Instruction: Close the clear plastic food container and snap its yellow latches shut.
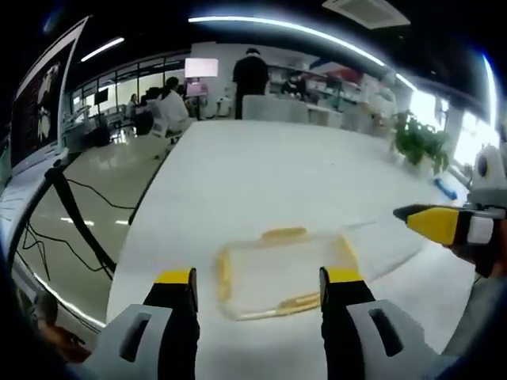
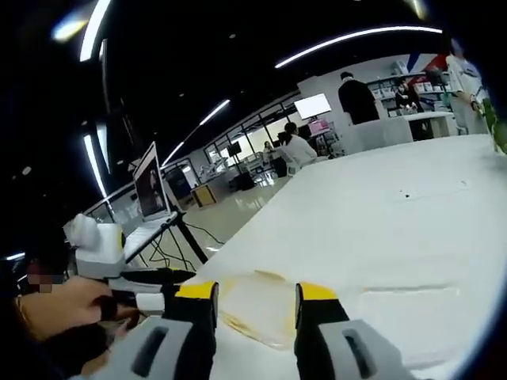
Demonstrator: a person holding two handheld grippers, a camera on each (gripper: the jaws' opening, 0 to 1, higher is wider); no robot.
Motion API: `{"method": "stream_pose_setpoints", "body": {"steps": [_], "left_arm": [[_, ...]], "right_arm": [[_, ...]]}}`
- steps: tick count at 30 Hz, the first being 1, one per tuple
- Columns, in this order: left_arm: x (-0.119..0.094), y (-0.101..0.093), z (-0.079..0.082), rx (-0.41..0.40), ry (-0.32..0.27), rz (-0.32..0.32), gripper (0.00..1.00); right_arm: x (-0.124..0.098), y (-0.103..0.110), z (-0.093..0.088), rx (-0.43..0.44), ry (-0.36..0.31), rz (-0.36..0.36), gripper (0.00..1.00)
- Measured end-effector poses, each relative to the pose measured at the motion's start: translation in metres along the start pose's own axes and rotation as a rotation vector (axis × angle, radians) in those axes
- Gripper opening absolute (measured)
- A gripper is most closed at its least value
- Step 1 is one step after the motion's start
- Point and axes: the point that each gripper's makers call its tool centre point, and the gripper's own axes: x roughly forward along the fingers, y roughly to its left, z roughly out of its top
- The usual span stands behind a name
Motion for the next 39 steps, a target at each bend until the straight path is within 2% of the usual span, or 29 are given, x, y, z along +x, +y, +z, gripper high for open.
{"method": "stream_pose_setpoints", "body": {"steps": [6, 10, 22, 25, 28, 33, 36, 37, 39], "left_arm": [[0.006, 0.007, -0.004, -0.006, 0.004, 0.017, 0.58], [0.013, 0.008, -0.012, -0.01, 0.019, 0.017, 0.55], [0.026, 0.011, -0.028, -0.01, 0.04, 0.043, 0.48], [0.028, 0.013, -0.026, 0.002, 0.034, 0.047, 0.46], [0.03, 0.016, -0.025, 0.019, 0.034, 0.052, 0.42], [0.034, 0.02, -0.026, 0.014, 0.04, 0.054, 0.41], [0.035, 0.022, -0.027, 0.026, 0.043, 0.057, 0.4], [0.035, 0.023, -0.027, 0.034, 0.044, 0.061, 0.38], [0.036, 0.028, -0.026, 0.12, 0.045, 0.08, 0.35]], "right_arm": [[0.008, -0.007, -0.007, -0.026, 0.001, -0.041, 0.31], [0.012, -0.017, -0.014, -0.066, 0.01, -0.09, 0.16], [0.026, -0.022, -0.039, -0.113, 0.054, -0.143, 0.14], [0.031, -0.019, -0.046, -0.104, 0.068, -0.122, 0.11], [0.032, -0.021, -0.047, -0.117, 0.068, -0.132, 0.11], [0.036, -0.031, -0.054, -0.144, 0.091, -0.158, 0.11], [0.038, -0.034, -0.054, -0.156, 0.079, -0.168, 0.1], [0.039, -0.034, -0.053, -0.161, 0.078, -0.167, 0.1], [0.041, -0.033, -0.055, -0.174, 0.085, -0.169, 0.1]]}}
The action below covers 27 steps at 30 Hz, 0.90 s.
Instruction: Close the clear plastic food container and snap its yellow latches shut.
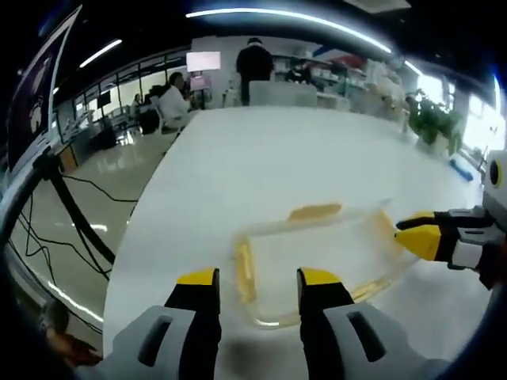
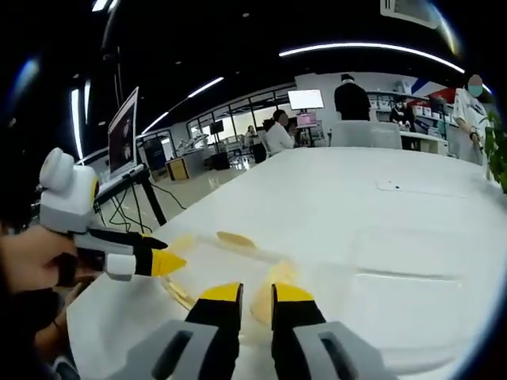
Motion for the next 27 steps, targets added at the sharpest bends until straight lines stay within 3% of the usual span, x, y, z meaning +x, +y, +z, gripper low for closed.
{"method": "stream_pose_setpoints", "body": {"steps": [4, 12, 16, 20, 22, 23, 24, 27], "left_arm": [[0.002, -0.001, 0.0, -0.003, -0.003, -0.006, 0.33], [0.006, 0.001, 0.002, -0.022, -0.02, -0.009, 0.27], [0.007, 0.0, 0.001, -0.027, -0.021, -0.018, 0.11], [0.007, -0.001, 0.001, -0.02, -0.026, -0.018, 0.1], [0.006, 0.004, 0.001, -0.014, -0.02, 0.009, 0.03], [0.003, 0.013, 0.0, 0.019, -0.013, 0.057, 0.03], [0.004, 0.006, 0.0, 0.001, -0.017, 0.015, 0.03], [0.002, 0.008, -0.002, -0.015, -0.018, 0.022, 0.03]], "right_arm": [[-0.001, -0.007, -0.01, -0.014, 0.037, -0.035, 0.1], [0.002, -0.004, -0.014, -0.022, 0.044, -0.026, 0.08], [0.002, -0.005, -0.013, -0.032, 0.04, -0.025, 0.06], [0.002, -0.006, -0.011, -0.053, 0.035, -0.028, 0.05], [0.003, -0.006, -0.011, -0.073, 0.033, -0.018, 0.05], [0.003, -0.005, -0.01, -0.089, 0.031, -0.01, 0.04], [0.003, -0.005, -0.009, -0.091, 0.029, -0.006, 0.04], [0.004, -0.005, -0.009, -0.084, 0.034, -0.004, 0.03]]}}
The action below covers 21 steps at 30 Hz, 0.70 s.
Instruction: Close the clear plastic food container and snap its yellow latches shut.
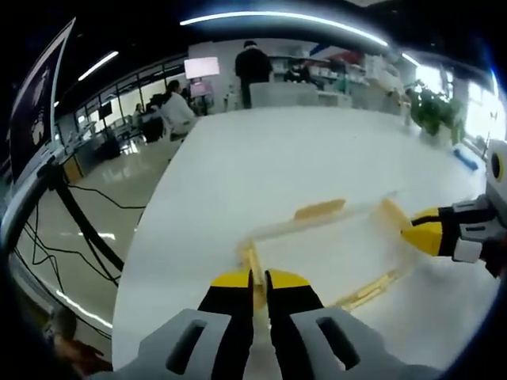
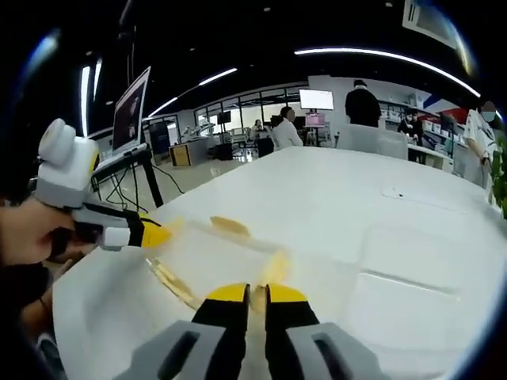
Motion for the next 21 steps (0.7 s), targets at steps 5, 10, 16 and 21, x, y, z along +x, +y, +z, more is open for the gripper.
{"method": "stream_pose_setpoints", "body": {"steps": [5, 10, 16, 21], "left_arm": [[-0.004, 0.001, 0.0, 0.037, 0.006, 0.002, 0.03], [-0.011, 0.001, 0.004, 0.033, -0.002, 0.0, 0.03], [-0.021, -0.001, 0.011, 0.026, -0.007, 0.001, 0.03], [-0.027, -0.002, 0.022, 0.023, -0.027, 0.009, 0.03]], "right_arm": [[-0.001, 0.002, 0.002, 0.016, -0.004, 0.008, 0.03], [-0.006, 0.004, 0.008, 0.014, -0.017, 0.008, 0.02], [-0.014, 0.005, 0.018, 0.023, -0.035, 0.008, 0.02], [-0.021, 0.005, 0.025, 0.028, -0.047, 0.001, 0.02]]}}
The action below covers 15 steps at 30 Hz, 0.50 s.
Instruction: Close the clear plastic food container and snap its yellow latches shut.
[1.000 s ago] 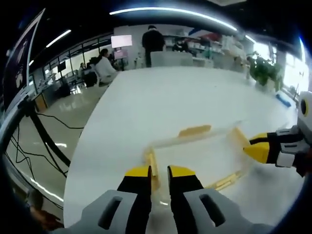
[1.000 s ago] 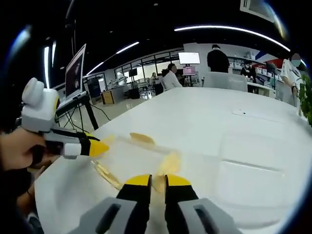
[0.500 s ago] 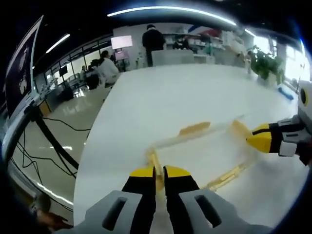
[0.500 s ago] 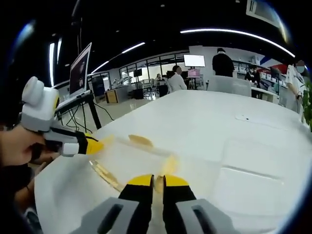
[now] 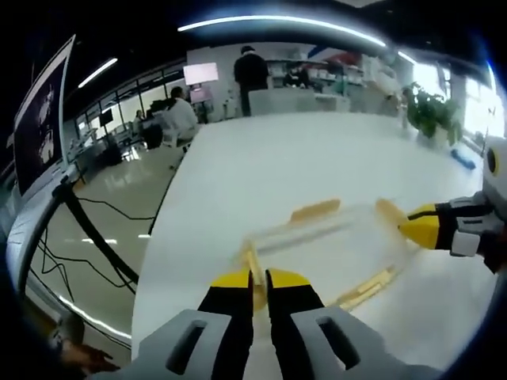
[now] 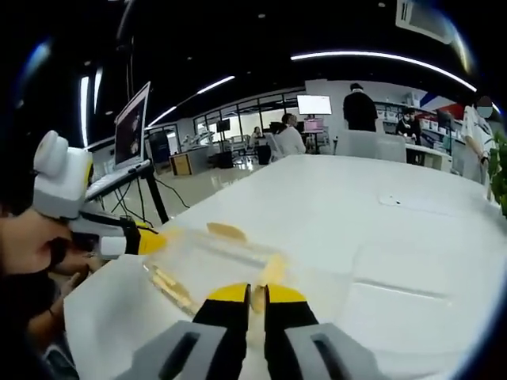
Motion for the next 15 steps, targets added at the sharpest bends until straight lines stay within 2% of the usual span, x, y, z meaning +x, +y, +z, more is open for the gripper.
{"method": "stream_pose_setpoints", "body": {"steps": [6, 10, 15], "left_arm": [[-0.008, -0.002, 0.017, 0.008, -0.033, 0.001, 0.02], [-0.01, -0.003, 0.021, 0.006, -0.037, 0.008, 0.02], [-0.017, -0.013, 0.029, 0.007, -0.05, 0.004, 0.02]], "right_arm": [[-0.008, -0.002, 0.011, 0.002, -0.021, -0.009, 0.02], [-0.013, -0.002, 0.017, 0.004, -0.03, -0.012, 0.02], [-0.02, -0.008, 0.022, -0.005, -0.032, -0.03, 0.02]]}}
